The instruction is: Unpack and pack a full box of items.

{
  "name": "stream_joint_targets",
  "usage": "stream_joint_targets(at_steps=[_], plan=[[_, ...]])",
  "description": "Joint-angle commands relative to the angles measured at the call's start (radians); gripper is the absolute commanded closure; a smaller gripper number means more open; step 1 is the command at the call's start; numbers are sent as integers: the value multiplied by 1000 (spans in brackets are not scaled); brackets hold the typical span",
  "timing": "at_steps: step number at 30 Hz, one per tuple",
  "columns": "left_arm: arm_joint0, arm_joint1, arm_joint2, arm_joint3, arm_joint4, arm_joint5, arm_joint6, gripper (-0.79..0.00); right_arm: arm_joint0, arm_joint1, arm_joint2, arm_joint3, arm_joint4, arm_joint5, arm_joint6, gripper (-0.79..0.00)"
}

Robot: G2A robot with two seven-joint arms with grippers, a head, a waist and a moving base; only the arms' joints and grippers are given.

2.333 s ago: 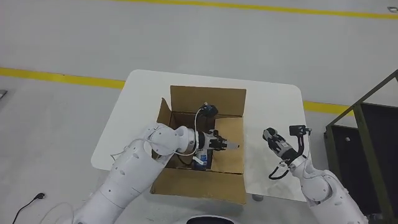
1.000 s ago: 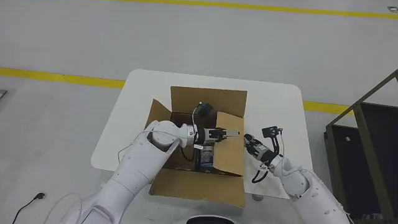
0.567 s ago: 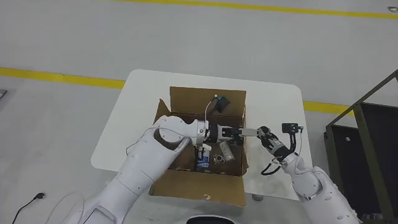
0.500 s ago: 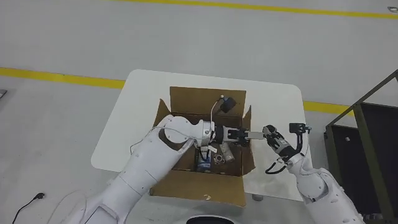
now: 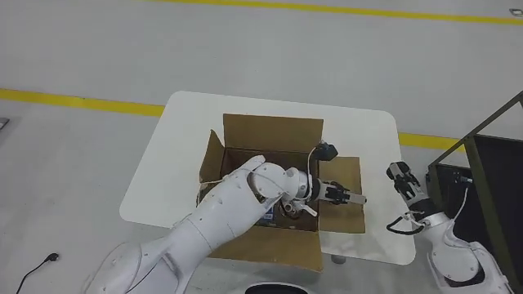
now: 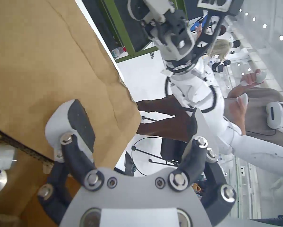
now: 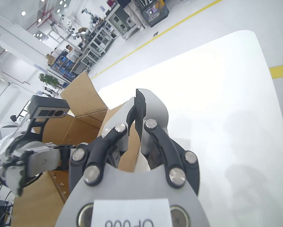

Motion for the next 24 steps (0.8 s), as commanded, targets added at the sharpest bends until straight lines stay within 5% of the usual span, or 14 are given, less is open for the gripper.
stream_joint_targets(at_steps=[1, 6, 7, 11, 12, 16, 19, 24], plan=[[-8, -11, 6, 17, 12, -7, 7, -785, -2, 1, 9, -9, 28, -11, 25, -114], [-24, -14, -18, 18, 21, -25, 6, -785, 1, 2, 16, -34, 45, -20, 65, -219], [-23, -9, -35, 3, 14, -34, 13, -785, 2, 2, 14, -39, 51, -24, 79, -292], [-3, 33, -116, -109, 43, -42, -9, -785, 10, 3, 10, -46, 79, -36, 130, -403], [13, 47, -143, -147, 46, -33, -21, -785, 14, 3, 10, -45, 86, -35, 143, -496], [92, 113, -260, -309, 141, 28, -69, -785, 36, 5, -3, -44, 110, -36, 209, -542], [182, 161, -354, -441, 240, 86, -92, -785, 52, 8, -10, -54, 126, -43, 276, -690], [347, 219, -512, -631, 319, 160, -101, -785, 57, 13, -11, -107, 145, -46, 360, -763]])
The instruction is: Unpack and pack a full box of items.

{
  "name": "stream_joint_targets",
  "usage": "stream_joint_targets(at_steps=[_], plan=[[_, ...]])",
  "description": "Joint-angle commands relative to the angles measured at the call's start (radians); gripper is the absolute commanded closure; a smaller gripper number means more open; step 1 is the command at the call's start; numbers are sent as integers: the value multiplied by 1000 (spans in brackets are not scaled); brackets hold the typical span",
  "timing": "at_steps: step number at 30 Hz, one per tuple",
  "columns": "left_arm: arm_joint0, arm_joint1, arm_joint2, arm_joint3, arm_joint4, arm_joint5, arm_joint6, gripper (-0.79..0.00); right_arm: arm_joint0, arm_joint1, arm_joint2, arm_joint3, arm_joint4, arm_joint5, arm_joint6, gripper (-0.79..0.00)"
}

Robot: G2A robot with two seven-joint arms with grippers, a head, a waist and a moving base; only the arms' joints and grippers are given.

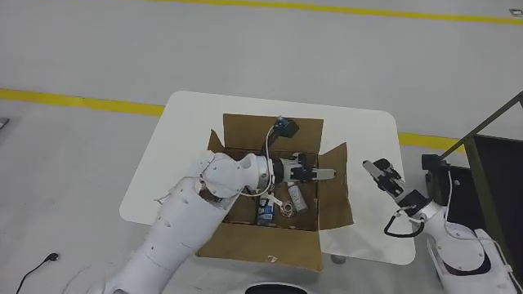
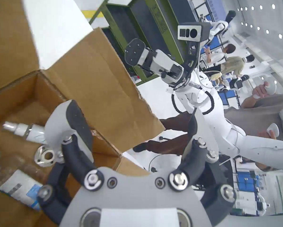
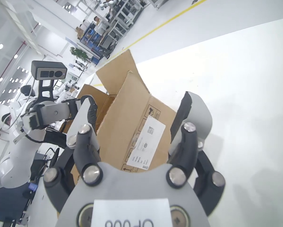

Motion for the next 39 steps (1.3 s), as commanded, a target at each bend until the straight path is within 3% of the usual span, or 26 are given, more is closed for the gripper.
stream_joint_targets(at_steps=[1, 5, 9, 11, 12, 13, 14, 15, 25, 26, 27, 28, 29, 38, 39], plan=[[70, 19, -58, -66, 21, 26, -16, -785, 0, 2, 0, -25, -4, 21, 35, -767], [127, 40, -97, -104, 111, 50, -30, -785, 23, 6, -33, -76, -37, 105, 126, -751], [145, 47, -99, -116, 161, 75, -28, -785, 66, 8, -83, -90, -142, 196, 172, -668], [145, 47, -98, -116, 162, 77, -27, -785, 84, 6, -108, -81, -178, 234, 166, -372], [145, 47, -98, -116, 162, 77, -27, -785, 90, 6, -117, -75, -188, 244, 165, -305], [145, 47, -98, -116, 162, 77, -27, -785, 94, 5, -122, -68, -192, 251, 161, -108], [145, 47, -98, -116, 162, 77, -27, -785, 97, 5, -124, -61, -194, 254, 158, -3], [145, 47, -98, -116, 162, 77, -27, -785, 97, 5, -124, -54, -197, 254, 155, 0], [145, 47, -98, -116, 162, 77, -27, -785, 84, 8, -115, 5, -182, 238, 157, 0], [145, 47, -98, -116, 162, 77, -27, -785, 84, 9, -115, 9, -177, 233, 160, -65], [145, 47, -98, -116, 162, 77, -27, -785, 84, 9, -113, 13, -172, 223, 161, -262], [145, 47, -98, -116, 162, 77, -27, -785, 83, 10, -109, 16, -163, 209, 157, -705], [145, 47, -98, -116, 162, 77, -27, -785, 82, 10, -101, 17, -150, 190, 146, -785], [145, 47, -98, -116, 162, 77, -27, -785, 21, 17, 42, -38, -234, 12, -116, -785], [145, 47, -98, -116, 162, 77, -27, -785, 12, 17, 52, -45, -266, 7, -150, -656]])
